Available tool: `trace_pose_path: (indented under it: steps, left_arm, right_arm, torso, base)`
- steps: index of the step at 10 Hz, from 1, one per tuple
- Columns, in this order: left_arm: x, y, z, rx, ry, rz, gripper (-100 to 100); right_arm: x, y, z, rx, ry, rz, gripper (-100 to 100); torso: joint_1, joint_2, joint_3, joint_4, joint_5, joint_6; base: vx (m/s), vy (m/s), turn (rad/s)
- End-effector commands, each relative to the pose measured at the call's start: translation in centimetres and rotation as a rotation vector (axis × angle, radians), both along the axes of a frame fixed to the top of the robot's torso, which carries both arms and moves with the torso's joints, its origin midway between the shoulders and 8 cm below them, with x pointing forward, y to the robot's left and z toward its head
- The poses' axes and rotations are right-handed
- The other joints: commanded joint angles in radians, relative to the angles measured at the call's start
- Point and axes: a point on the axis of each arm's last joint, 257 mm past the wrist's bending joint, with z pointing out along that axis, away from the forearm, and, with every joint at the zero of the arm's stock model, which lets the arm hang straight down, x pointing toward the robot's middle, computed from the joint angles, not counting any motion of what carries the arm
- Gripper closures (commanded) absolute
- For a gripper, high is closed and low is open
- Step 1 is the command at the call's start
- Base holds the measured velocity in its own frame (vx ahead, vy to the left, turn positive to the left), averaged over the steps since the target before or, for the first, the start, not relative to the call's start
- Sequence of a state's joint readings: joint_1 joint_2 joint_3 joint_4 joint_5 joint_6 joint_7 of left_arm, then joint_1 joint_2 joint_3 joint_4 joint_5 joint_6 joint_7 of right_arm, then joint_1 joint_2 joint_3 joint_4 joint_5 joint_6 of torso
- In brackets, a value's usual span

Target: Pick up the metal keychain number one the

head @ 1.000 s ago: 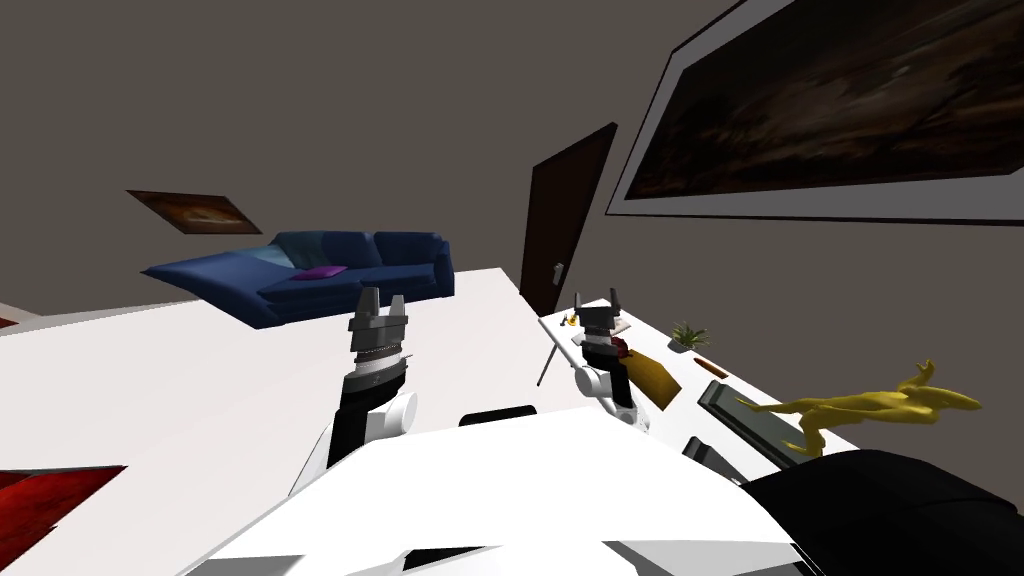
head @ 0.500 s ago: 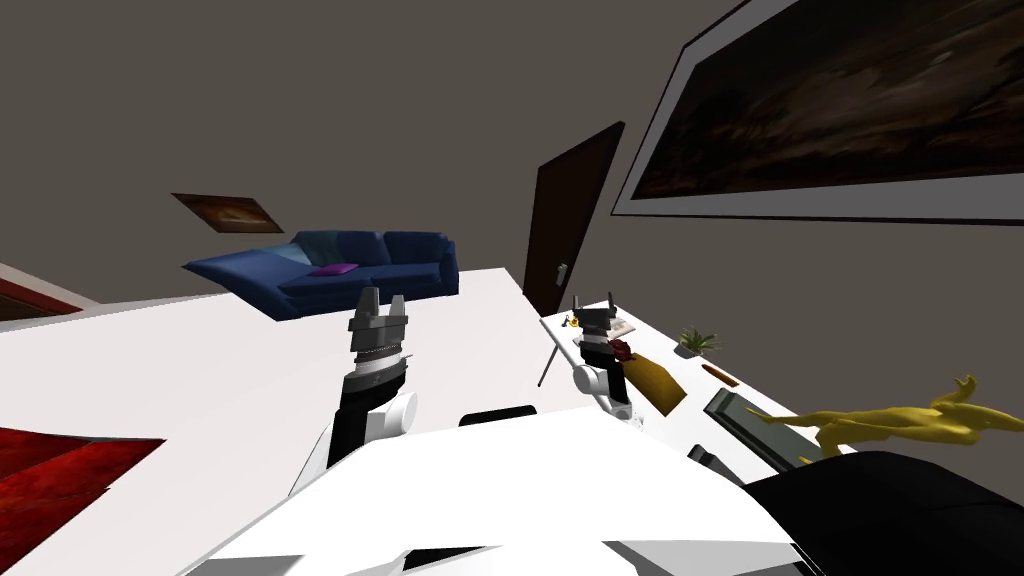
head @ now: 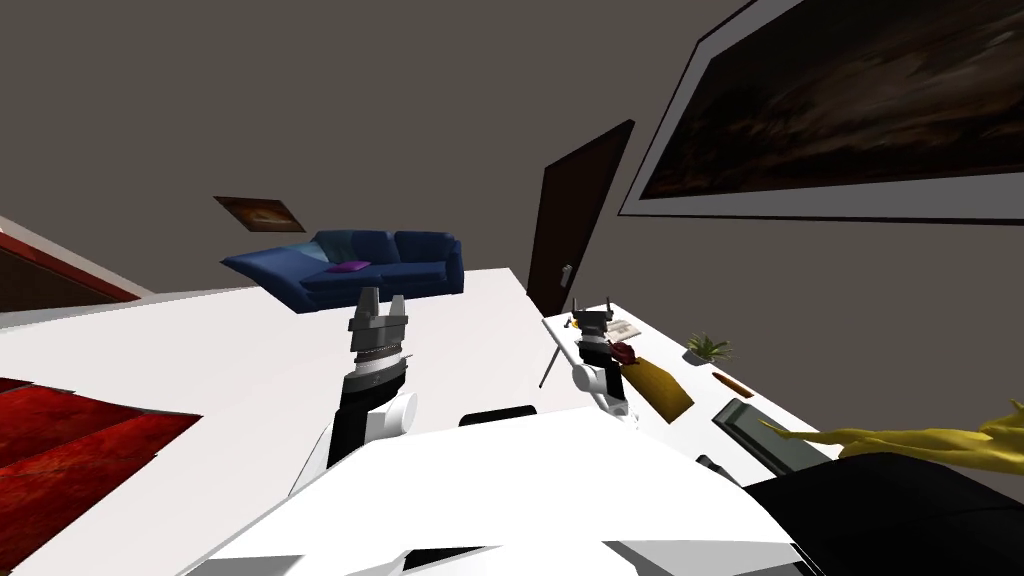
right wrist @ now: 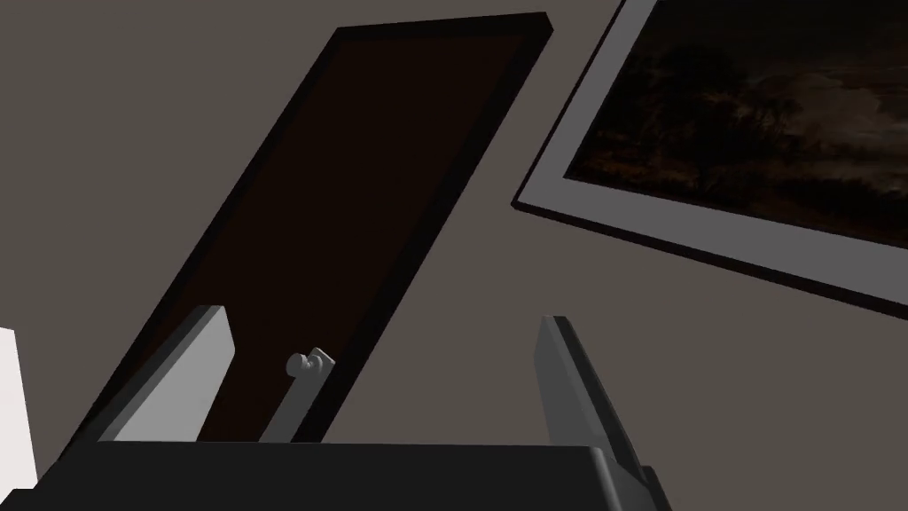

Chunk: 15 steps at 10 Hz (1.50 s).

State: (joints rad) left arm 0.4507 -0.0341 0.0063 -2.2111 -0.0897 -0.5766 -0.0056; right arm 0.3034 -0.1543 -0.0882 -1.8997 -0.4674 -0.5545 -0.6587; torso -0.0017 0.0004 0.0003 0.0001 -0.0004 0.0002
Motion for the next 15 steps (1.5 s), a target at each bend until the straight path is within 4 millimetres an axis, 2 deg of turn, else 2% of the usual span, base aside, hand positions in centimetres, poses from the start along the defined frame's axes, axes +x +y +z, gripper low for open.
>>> trace_pose_path:
  steps: [1,2,3,4,5,6,7,8,9,10,11,12,13,14,15]
  left_arm:
    - [0.0,0.0,0.0,0.0,0.0,0.0,0]
    - [0.0,0.0,0.0,0.0,0.0,0.0,0]
    - [0.0,0.0,0.0,0.0,0.0,0.0,0]
    - [0.0,0.0,0.0,0.0,0.0,0.0,0]
    - [0.0,0.0,0.0,0.0,0.0,0.0,0]
    - [0.0,0.0,0.0,0.0,0.0,0.0,0]
    - [0.0,0.0,0.0,0.0,0.0,0.0,0]
    - [0.0,0.0,0.0,0.0,0.0,0.0,0]
    - [0.0,0.0,0.0,0.0,0.0,0.0,0]
    - [0.0,0.0,0.0,0.0,0.0,0.0,0]
    - [0.0,0.0,0.0,0.0,0.0,0.0,0]
    - [0.0,0.0,0.0,0.0,0.0,0.0,0]
    - [0.0,0.0,0.0,0.0,0.0,0.0,0]
    - [0.0,0.0,0.0,0.0,0.0,0.0,0]
    - [0.0,0.0,0.0,0.0,0.0,0.0,0]
  right_arm:
    - [0.5,-0.3,-0.7,0.043,0.003,0.017,-100]
    - [1.2,-0.9,-2.0,0.108,0.013,0.037,-100]
    - [1.2,-0.9,-2.0,0.114,0.011,0.041,-100]
    - [1.8,-1.5,-3.3,0.179,0.022,0.058,-100]
    - [1.8,-1.5,-3.3,0.187,0.02,0.063,-100]
    - [2.4,-2.1,-4.7,0.252,0.031,0.077,-100]
    - [2.4,-2.1,-4.7,0.26,0.028,0.083,-100]
    - [3.0,-2.7,-6.1,0.328,0.037,0.097,-100]
    - [3.0,-2.7,-6.1,0.334,0.035,0.101,-100]
    - [3.5,-3.3,-7.6,0.4,0.044,0.112,-100]
    - [3.5,-3.3,-7.6,0.408,0.041,0.117,-100]
    - [4.0,-3.9,-9.0,0.473,0.05,0.126,-100]
    - [4.0,-3.9,-9.0,0.481,0.047,0.131,-100]
    - [4.5,-4.4,-10.5,0.545,0.055,0.138,-100]
    - [4.5,-4.4,-10.5,0.553,0.051,0.143,-100]
  torso:
    - [0.0,0.0,0.0,0.0,0.0,0.0]
    - [0.0,0.0,0.0,0.0,0.0,0.0]
    - [0.0,0.0,0.0,0.0,0.0,0.0]
    - [0.0,0.0,0.0,0.0,0.0,0.0]
    - [0.0,0.0,0.0,0.0,0.0,0.0]
    - [0.0,0.0,0.0,0.0,0.0,0.0]
    - [0.0,0.0,0.0,0.0,0.0,0.0]
    - [0.0,0.0,0.0,0.0,0.0,0.001]
    - [0.0,0.0,0.0,0.0,0.0,0.0]
    - [0.0,0.0,0.0,0.0,0.0,0.001]
    - [0.0,0.0,0.0,0.0,0.0,0.0]
    - [0.0,0.0,0.0,0.0,0.0,0.001]
    - [0.0,0.0,0.0,0.0,0.0,0.0]
    - [0.0,0.0,0.0,0.0,0.0,0.001]
    - [0.0,0.0,0.0,0.0,0.0,0.0]
  base:
    - [-0.014,-0.02,0.053]
    - [-0.023,-0.02,0.087]
    - [-0.025,-0.024,0.064]
    - [-0.025,-0.026,0.109]
    - [-0.021,-0.019,0.065]
    - [-0.028,-0.022,0.119]
    - [-0.022,-0.021,0.057]
    - [-0.03,-0.023,0.106]
    - [-0.025,-0.021,0.054]
    - [-0.026,-0.019,0.1]
    - [-0.023,-0.017,0.052]
    - [-0.031,-0.019,0.1]
    - [-0.027,-0.017,0.06]
    - [-0.03,-0.016,0.093]
    - [-0.024,-0.016,0.056]
